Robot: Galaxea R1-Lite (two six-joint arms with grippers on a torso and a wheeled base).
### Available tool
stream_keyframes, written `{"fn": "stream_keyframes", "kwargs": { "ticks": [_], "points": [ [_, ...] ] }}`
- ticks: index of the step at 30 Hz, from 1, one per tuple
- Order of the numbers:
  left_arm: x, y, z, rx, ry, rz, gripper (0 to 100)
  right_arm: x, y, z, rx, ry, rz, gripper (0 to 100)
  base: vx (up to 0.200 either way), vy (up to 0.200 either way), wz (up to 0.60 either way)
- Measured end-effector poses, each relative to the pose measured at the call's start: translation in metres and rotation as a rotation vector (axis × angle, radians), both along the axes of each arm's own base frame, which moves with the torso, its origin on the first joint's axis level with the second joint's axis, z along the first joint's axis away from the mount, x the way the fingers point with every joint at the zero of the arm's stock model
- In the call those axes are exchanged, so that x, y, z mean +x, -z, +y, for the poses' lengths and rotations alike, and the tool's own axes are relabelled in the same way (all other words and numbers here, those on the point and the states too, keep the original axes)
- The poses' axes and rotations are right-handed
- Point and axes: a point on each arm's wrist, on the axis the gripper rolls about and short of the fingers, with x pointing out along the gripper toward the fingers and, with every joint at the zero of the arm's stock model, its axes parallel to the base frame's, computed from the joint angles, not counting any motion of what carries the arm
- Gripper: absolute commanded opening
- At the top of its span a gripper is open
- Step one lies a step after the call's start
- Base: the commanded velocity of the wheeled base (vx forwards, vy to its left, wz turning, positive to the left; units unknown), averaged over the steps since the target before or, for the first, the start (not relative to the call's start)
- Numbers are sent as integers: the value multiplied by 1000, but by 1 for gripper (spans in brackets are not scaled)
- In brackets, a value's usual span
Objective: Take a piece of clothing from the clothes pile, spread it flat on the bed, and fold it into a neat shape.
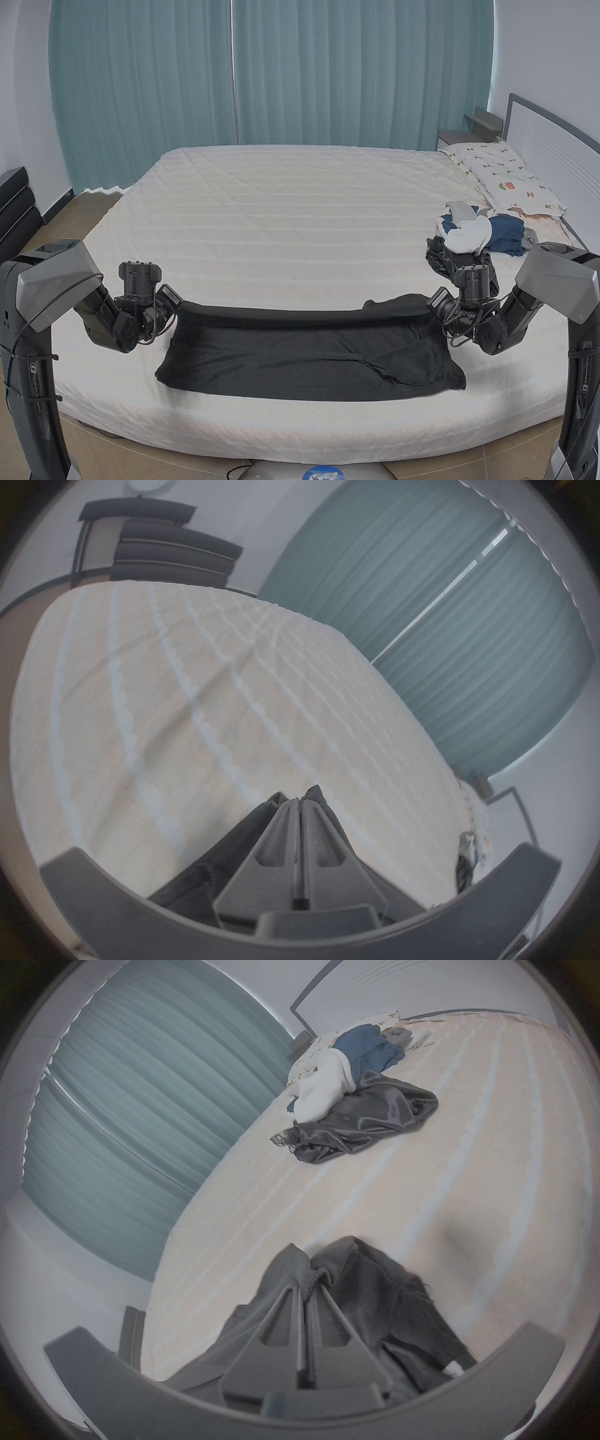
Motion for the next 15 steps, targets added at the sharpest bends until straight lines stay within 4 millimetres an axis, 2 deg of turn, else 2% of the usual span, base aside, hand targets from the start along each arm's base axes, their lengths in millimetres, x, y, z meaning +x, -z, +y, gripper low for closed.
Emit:
{"fn": "stream_keyframes", "kwargs": {
  "ticks": [8,15],
  "points": [
    [-30,24,-2,134,110,88,0,-25,19,-3,-88,-51,84,0,0,0,0],
    [-40,39,-4,165,142,152,0,-37,31,-1,-120,-81,135,0,0,0,0]
  ]
}}
